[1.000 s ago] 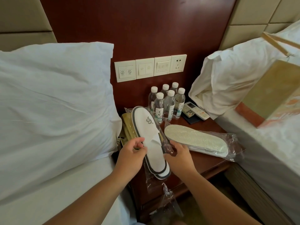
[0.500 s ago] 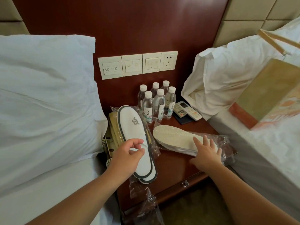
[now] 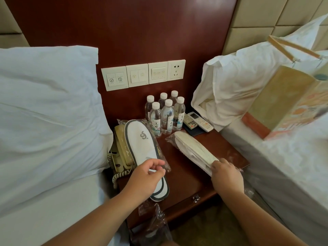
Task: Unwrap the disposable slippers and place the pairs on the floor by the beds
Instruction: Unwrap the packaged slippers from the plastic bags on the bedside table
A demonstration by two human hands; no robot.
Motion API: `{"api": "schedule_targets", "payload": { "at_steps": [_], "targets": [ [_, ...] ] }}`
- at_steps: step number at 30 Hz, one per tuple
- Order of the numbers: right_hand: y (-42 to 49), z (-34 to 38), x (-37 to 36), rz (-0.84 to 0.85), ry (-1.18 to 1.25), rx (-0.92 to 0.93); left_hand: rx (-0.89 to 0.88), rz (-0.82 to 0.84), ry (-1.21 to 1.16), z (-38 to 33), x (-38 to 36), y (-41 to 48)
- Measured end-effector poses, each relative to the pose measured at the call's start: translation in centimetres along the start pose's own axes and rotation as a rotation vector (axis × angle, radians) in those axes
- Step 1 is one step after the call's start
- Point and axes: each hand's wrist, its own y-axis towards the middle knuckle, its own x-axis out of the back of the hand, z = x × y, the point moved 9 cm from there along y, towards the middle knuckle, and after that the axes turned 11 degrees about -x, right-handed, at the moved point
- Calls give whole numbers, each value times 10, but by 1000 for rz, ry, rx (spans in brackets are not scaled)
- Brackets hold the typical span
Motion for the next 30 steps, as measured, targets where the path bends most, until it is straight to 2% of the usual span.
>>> {"api": "schedule_targets", "payload": {
  "at_steps": [5, 9, 13, 18, 22, 26, 30],
  "targets": [
    [-19, 6, 44, -114, 168, -10, 20, 127, -1, -12, -15, -13],
    [-38, 15, 73, -153, 283, -29, 14, 159, 59, -20, -16, -23],
    [-66, 25, 103, -205, 450, -56, 22, 173, 11, -32, -14, -39],
    [-116, 59, 153, -285, 577, 52, 101, 181, -328, -63, -17, -59],
    [-167, 105, 193, -377, 551, 338, 36, 140, -728, -110, -15, -68],
    [-198, 130, 203, -227, 542, 504, 31, -54, -896, -126, 6, -71],
    [-225, 122, 225, -190, 658, 580, 70, -98, -1028, -134, 22, -73]
  ]
}}
